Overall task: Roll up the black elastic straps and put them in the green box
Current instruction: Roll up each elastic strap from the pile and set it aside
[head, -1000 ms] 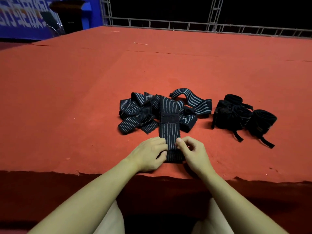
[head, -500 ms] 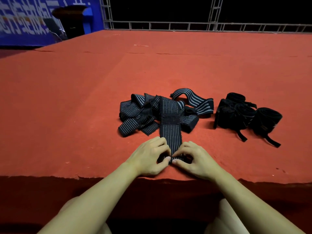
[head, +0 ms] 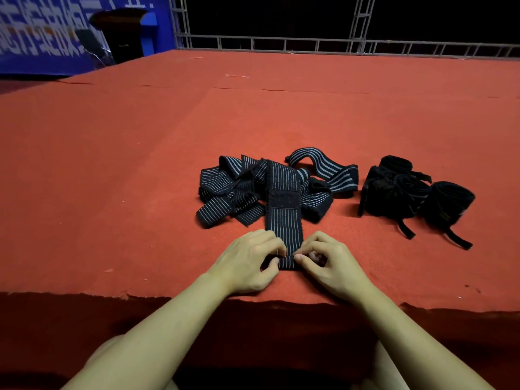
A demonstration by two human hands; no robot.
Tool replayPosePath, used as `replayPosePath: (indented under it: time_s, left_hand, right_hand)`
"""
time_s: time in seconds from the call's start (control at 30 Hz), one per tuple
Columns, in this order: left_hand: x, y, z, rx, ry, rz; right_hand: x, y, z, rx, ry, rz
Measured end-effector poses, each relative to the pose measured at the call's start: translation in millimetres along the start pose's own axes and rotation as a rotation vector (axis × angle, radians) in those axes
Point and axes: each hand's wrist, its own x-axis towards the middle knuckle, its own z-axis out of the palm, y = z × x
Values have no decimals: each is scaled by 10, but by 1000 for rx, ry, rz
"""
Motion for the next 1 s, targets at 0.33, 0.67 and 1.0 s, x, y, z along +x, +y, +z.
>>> replayPosePath:
  time_s: [0.33,0.67,1.0]
  left_hand:
    - [-42,-49,40,51,13,-5]
    - [-55,-52,35,-67,30,-48]
    - [-62,-83,81,-39,151,-21]
  right_hand:
    - [-19,31,35,-168,61,1]
    - [-34,14,37,-153,-8,7]
    - [4,44,57,-177,55,37]
